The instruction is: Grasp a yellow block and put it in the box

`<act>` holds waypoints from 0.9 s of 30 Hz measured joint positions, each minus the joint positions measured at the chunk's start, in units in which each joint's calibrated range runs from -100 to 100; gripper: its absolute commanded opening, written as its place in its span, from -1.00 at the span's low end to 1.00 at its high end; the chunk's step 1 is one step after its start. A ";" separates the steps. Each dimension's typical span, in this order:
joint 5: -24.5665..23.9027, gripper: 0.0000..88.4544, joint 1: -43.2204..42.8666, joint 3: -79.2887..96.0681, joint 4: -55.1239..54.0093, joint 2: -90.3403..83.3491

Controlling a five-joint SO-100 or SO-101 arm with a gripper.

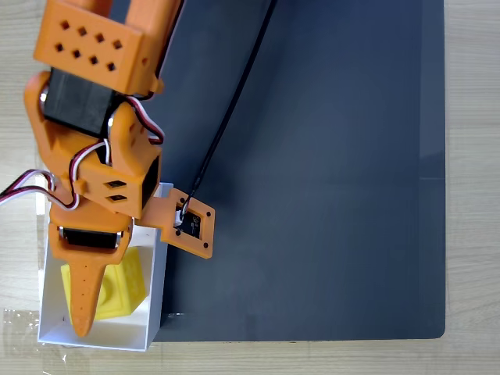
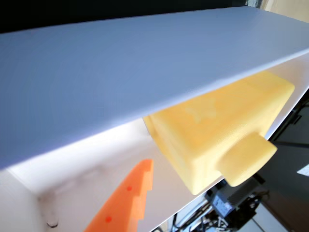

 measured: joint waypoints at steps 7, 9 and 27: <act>-0.74 -0.51 -3.33 1.90 2.16 -10.03; -2.27 -0.83 -4.59 3.43 3.89 -14.41; -9.03 -0.86 -15.11 59.98 8.05 -80.66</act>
